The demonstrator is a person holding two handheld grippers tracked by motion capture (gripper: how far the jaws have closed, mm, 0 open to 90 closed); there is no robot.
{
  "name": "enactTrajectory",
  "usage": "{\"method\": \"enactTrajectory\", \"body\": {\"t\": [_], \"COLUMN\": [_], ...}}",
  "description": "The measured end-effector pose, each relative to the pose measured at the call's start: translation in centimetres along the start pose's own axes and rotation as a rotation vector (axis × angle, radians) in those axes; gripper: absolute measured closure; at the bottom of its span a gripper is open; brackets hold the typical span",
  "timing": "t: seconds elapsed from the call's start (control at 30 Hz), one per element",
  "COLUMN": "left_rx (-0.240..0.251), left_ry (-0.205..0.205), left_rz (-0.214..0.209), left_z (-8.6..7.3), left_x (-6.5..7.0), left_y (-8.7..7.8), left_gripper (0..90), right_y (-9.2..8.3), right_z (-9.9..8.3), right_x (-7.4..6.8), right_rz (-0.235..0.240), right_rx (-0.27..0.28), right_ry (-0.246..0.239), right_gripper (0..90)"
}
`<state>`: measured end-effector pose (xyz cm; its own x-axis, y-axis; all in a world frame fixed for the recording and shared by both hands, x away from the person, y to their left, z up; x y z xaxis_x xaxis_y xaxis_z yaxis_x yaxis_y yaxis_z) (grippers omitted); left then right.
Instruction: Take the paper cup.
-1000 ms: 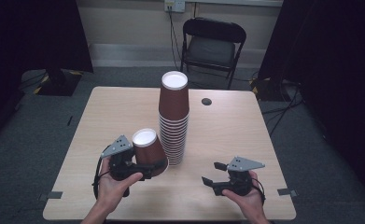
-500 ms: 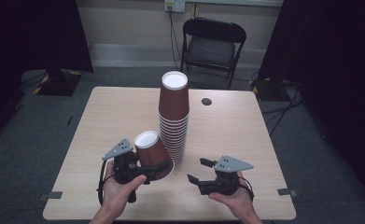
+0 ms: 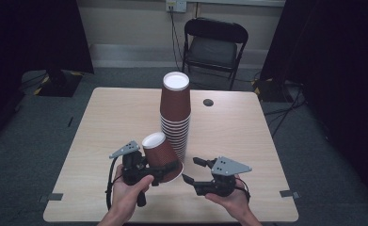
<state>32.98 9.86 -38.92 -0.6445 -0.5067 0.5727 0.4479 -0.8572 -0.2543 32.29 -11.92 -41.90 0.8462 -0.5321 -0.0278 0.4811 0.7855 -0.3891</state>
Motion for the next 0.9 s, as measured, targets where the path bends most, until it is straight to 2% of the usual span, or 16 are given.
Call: {"method": "enactTrajectory", "body": {"t": [0.03, 0.07, 0.27, 0.37, 0.43, 0.47, 0.63, 0.9], "left_rx": [0.0, 0.005, -0.008, -0.002, -0.012, -0.012, -0.02, -0.03], "left_ry": [0.0, -0.03, -0.053, -0.074, -0.106, -0.106, -0.158, -0.233], "left_rz": [0.0, -0.018, -0.058, -0.076, -0.109, -0.109, -0.133, -0.185], "left_z": [0.0, 0.2, 0.3, 0.1, -0.1, -0.1, -0.4, -0.8], "left_x": [0.0, 0.2, 1.1, 1.3, 1.5, 1.5, 1.6, 1.7], "left_y": [0.0, 0.2, 1.3, 1.6, 1.9, 1.9, 2.1, 2.5], "left_gripper": [13.9, 14.0, 14.0, 14.0, 14.0, 14.0, 14.0, 14.0], "right_y": [0.0, -0.1, -0.5, -0.6, -0.6, -0.6, -0.7, -0.8], "right_z": [0.0, 0.2, 0.6, 0.6, 0.6, 0.6, 0.9, 1.4], "right_x": [0.0, -0.2, -0.8, -0.8, -0.8, -0.8, -1.1, -1.6], "right_rz": [0.0, -0.001, -0.011, -0.03, -0.03, -0.03, -0.063, -0.104], "right_rx": [0.0, 0.017, 0.071, 0.086, 0.105, 0.105, 0.156, 0.229], "right_ry": [0.0, -0.008, -0.044, -0.041, -0.031, -0.031, -0.035, -0.101], "right_gripper": [32.5, 33.9, 38.5, 39.9, 40.7, 40.7, 49.9, 57.8]}}
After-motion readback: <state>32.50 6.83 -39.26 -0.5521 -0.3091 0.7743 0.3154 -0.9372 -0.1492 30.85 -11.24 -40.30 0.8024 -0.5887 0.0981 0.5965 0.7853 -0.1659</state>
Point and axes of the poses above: each handheld gripper's, and its own axes: y roughly forward along the jaws, z roughly out of its top, x roughly to its right, the point moved 3 cm from there along y, roughly forward along the jaws, and after that the axes turned 5 degrees about -x, right-handed, at the moved point
